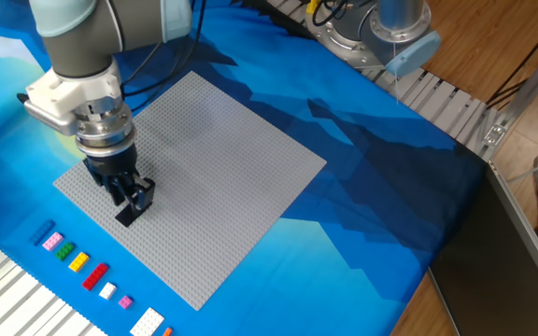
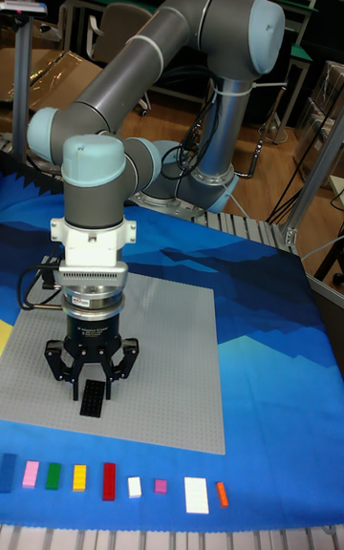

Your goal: Stack small Lego blocks one on top of the other

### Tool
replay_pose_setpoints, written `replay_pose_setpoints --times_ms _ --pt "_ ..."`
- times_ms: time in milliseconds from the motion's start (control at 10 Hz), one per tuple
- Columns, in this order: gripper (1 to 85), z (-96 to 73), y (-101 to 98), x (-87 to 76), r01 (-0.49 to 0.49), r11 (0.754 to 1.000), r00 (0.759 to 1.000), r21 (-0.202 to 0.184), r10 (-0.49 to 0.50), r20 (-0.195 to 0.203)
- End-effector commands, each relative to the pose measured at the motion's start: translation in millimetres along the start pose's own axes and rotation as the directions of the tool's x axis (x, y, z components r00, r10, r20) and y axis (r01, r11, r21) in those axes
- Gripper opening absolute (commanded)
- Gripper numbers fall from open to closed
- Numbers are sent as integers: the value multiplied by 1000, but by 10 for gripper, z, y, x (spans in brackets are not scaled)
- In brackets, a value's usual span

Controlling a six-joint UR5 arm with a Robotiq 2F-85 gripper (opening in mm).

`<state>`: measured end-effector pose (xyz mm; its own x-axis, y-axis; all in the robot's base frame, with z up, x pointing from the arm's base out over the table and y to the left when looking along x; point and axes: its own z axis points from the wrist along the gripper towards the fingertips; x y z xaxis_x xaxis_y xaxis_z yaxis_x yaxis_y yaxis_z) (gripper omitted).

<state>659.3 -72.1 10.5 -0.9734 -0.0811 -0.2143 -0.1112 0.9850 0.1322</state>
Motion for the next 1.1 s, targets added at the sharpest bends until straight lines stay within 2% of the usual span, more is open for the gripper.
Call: replay_pose_setpoints --times_ms 0,200,400,600,1000 --pt "463 -48 -59 -3 -11 1000 1000 22 12 -23" --pt "420 -73 -36 -36 -45 999 998 18 45 -34" --pt "333 -188 -54 11 -69 997 994 27 71 -88" --pt "240 -202 -59 16 -78 997 992 28 81 -97" --pt "193 -200 -20 -33 -92 996 992 15 93 -86"
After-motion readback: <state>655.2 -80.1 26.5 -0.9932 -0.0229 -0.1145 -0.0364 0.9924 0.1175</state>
